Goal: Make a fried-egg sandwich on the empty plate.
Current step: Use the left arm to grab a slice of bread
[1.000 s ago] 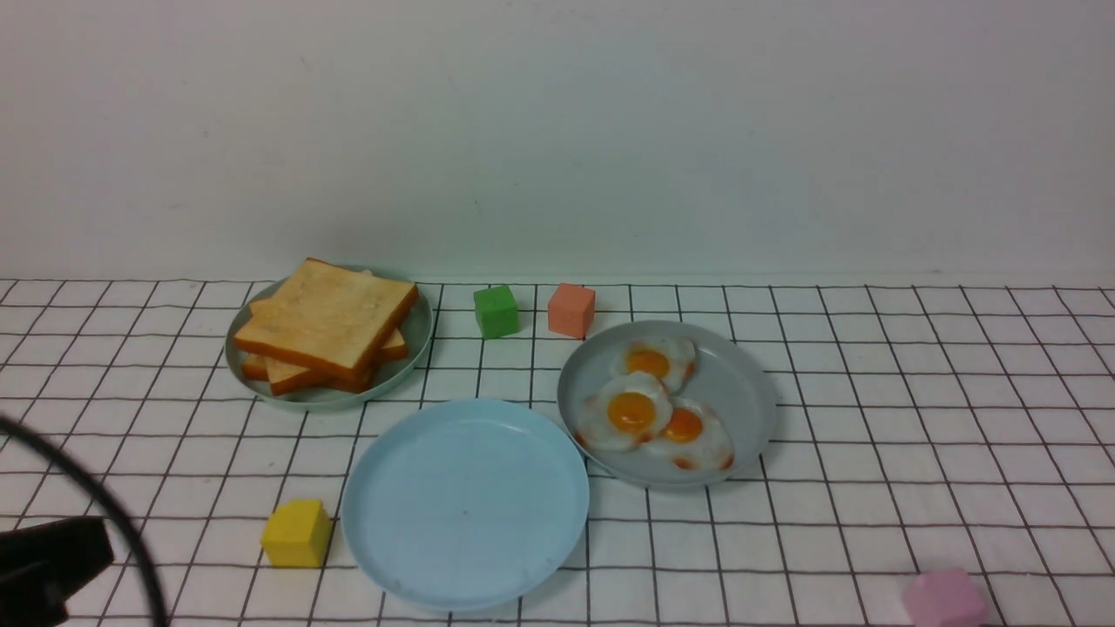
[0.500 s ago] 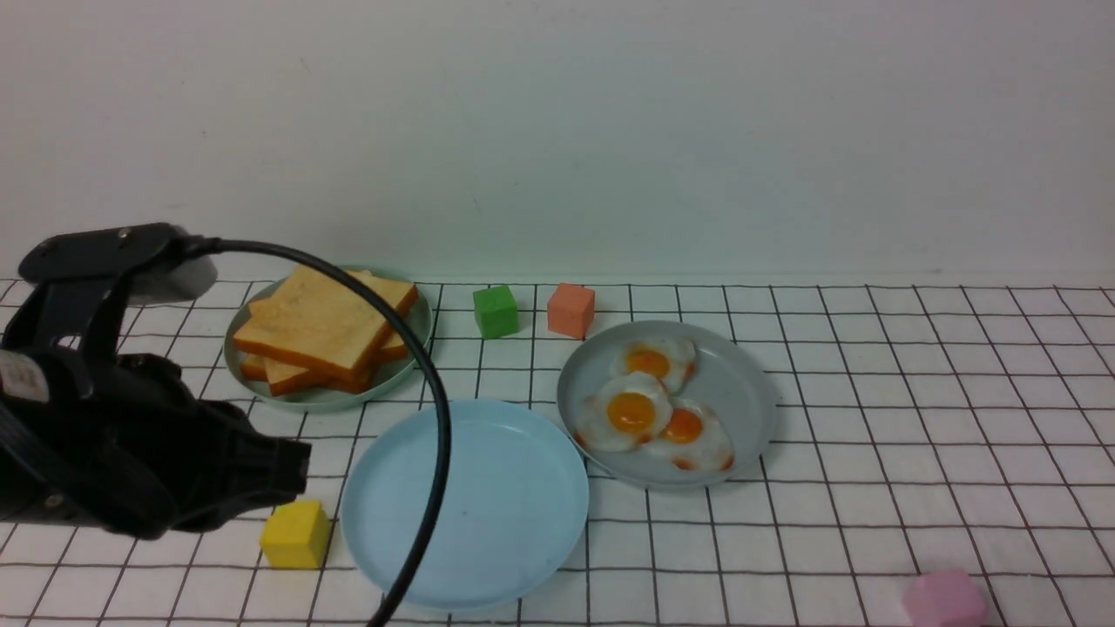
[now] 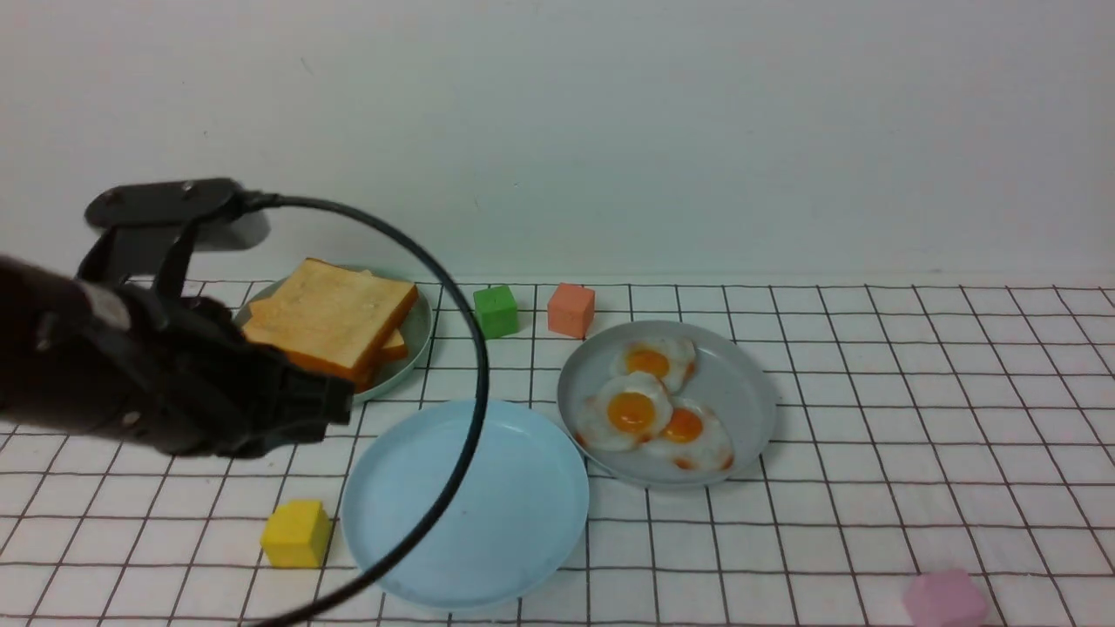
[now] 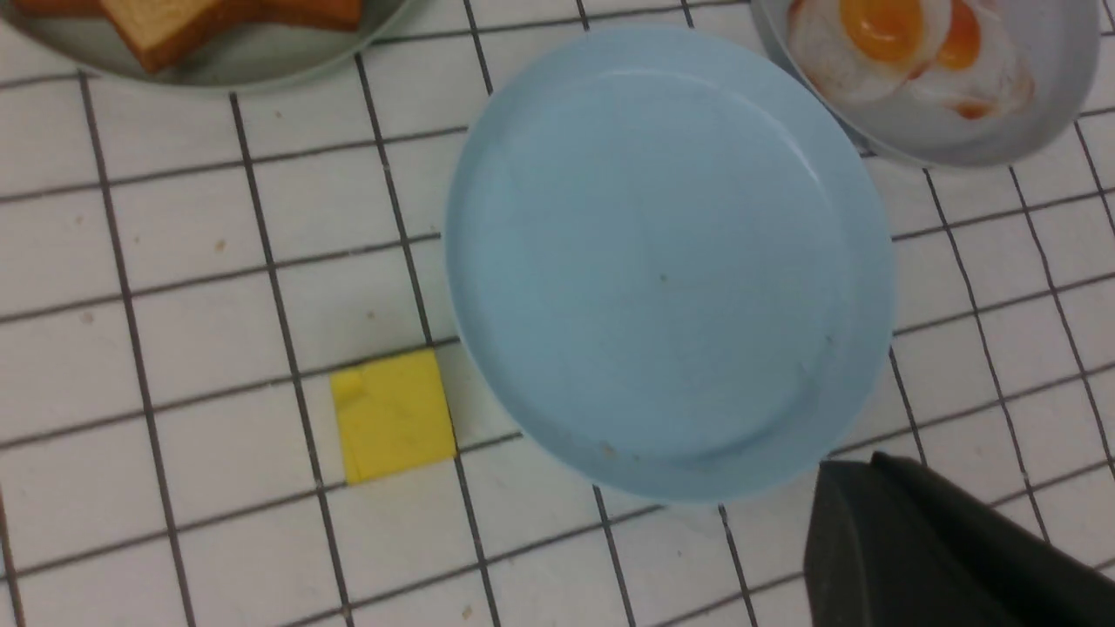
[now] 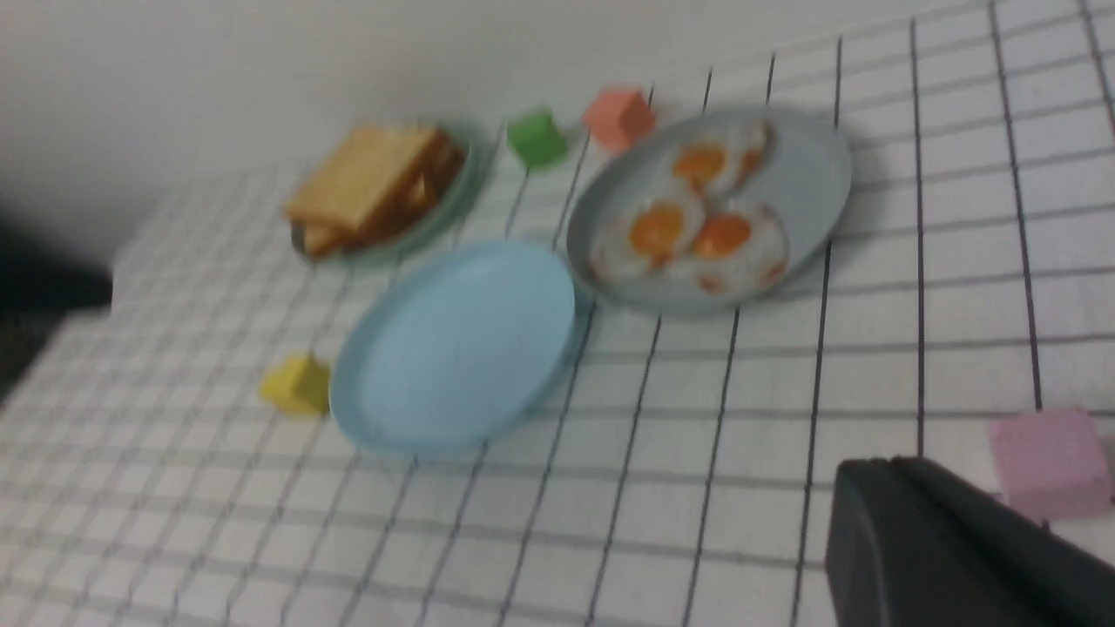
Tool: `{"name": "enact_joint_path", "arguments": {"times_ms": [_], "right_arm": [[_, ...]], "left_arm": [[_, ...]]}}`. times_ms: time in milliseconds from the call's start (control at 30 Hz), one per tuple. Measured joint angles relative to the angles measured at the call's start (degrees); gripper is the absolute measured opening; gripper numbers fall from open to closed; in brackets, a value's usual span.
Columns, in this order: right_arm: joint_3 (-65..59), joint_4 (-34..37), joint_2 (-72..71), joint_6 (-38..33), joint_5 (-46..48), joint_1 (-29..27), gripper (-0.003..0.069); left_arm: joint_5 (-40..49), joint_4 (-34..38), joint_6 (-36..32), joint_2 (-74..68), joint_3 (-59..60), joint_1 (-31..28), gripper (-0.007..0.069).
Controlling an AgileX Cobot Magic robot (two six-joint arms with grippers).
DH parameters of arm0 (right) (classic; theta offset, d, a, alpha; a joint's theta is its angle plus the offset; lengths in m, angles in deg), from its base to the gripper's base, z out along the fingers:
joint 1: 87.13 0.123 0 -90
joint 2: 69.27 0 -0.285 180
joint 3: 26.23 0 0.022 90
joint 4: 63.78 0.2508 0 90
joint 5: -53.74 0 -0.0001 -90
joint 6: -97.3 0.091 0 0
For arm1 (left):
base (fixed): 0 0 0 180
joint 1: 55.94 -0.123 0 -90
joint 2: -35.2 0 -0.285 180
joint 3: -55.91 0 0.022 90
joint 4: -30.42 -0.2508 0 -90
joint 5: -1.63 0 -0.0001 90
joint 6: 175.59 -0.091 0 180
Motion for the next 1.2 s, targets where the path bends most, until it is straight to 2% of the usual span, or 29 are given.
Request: {"name": "enact_joint_path", "arguments": {"times_ms": [33, 133, 267, 400, 500, 567, 700, 833, 1200], "right_arm": [[5.8, -2.1, 5.0, -2.1, 6.0, 0.5, -0.0006], [12.2, -4.6, 12.1, -3.3, 10.6, 3.7, 0.0000], [16.1, -5.5, 16.5, -3.5, 11.6, 7.7, 0.0002], [17.0, -6.0, 18.5, -3.7, 12.6, 10.4, 0.0003], [17.0, -6.1, 18.7, -4.0, 13.0, 10.6, 0.0003], [17.0, -6.2, 18.7, -4.2, 13.1, 10.7, 0.0003], [17.0, -6.2, 18.7, -4.2, 13.2, 10.8, 0.0005], [17.0, -6.0, 18.7, -4.2, 13.3, 10.8, 0.0006], [17.0, -5.8, 18.7, -4.2, 14.4, 10.8, 0.0011]], "left_arm": [[1.3, -0.5, 0.0, -3.9, -3.0, 0.0, -0.0013], [3.0, -2.5, 0.3, -9.8, -8.5, 0.0, -0.0013], [2.8, -6.5, 2.2, -16.1, -13.9, 0.0, -0.0013], [2.4, -14.1, 7.9, -24.0, -21.0, 0.0, -0.0006], [2.4, -19.4, 10.5, -29.2, -25.0, 0.0, 0.0041], [2.3, -24.2, 12.5, -34.3, -28.6, 0.0, 0.0132], [1.6, -29.0, 14.3, -39.6, -33.2, 0.0, 0.0259], [0.5, -32.7, 14.7, -44.9, -37.1, 0.0, 0.0352], [-2.2, -35.5, 14.8, -53.0, -41.3, 0.0, 0.0377]]}}
